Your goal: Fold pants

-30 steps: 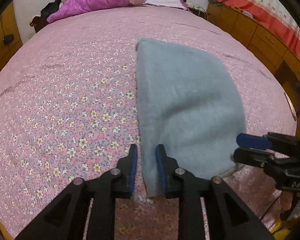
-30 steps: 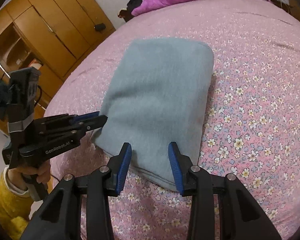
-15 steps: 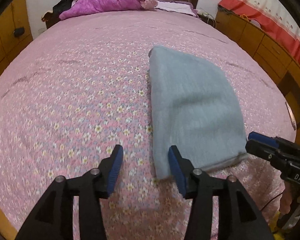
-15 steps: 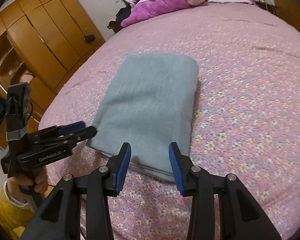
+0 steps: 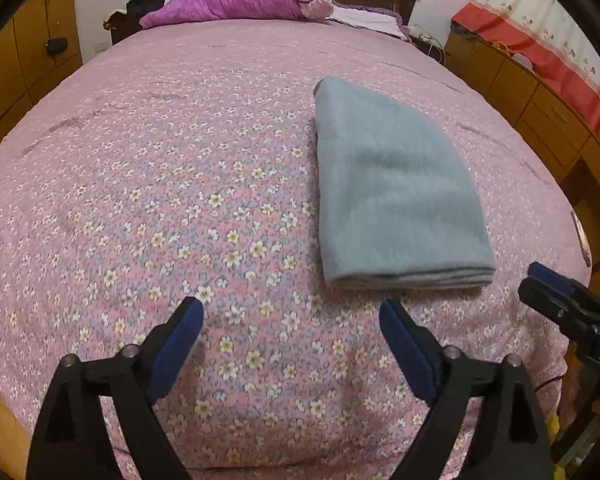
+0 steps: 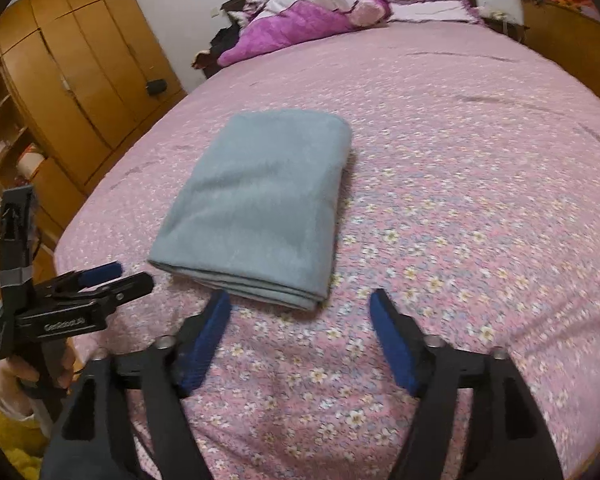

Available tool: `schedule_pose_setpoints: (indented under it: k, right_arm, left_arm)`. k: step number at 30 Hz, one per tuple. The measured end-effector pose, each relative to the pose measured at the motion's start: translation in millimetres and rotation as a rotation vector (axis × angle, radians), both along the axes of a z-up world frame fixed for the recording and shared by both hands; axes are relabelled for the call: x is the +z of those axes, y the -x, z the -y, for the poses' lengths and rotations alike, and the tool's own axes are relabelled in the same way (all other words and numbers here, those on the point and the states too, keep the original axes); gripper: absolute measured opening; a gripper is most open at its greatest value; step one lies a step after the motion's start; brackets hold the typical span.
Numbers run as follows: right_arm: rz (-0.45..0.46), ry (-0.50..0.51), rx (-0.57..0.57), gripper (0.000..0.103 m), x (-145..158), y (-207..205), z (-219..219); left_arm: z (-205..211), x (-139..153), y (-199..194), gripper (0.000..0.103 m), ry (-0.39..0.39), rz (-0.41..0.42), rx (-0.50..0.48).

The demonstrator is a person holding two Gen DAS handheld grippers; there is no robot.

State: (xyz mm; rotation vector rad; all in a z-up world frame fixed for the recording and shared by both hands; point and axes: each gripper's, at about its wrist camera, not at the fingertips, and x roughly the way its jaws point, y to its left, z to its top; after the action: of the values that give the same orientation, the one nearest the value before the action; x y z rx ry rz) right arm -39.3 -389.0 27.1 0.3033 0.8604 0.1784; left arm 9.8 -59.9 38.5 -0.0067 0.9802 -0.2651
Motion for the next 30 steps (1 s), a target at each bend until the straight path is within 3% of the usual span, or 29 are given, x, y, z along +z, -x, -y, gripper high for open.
schedule_pose_setpoints:
  k: [4, 11, 16, 22, 30]
  right_arm:
    - [-0.023, 0.056, -0.038, 0.083, -4, 8, -3]
    - [-0.111, 0.073, -0.080, 0.084, -27, 7, 3]
    - [-0.141, 0.104, -0.086, 0.084, -42, 0, -3]
    - [-0.142, 0.132, -0.072, 0.093, -48, -5, -11]
    - [-0.134, 0.147, -0.061, 0.100, -54, -10, -20]
  left_arm:
    - [5, -7, 14, 0.096, -0.029, 0.008, 0.005]
    - [18, -30, 18, 0.096, -0.066, -0.044, 0.034]
    - [23, -35, 20, 0.097, -0.084, -0.033, 0.042]
    - [33, -38, 22, 0.099, -0.124, -0.027, 0.031]
    - [38, -39, 25, 0.100, -0.113, -0.026, 0.032]
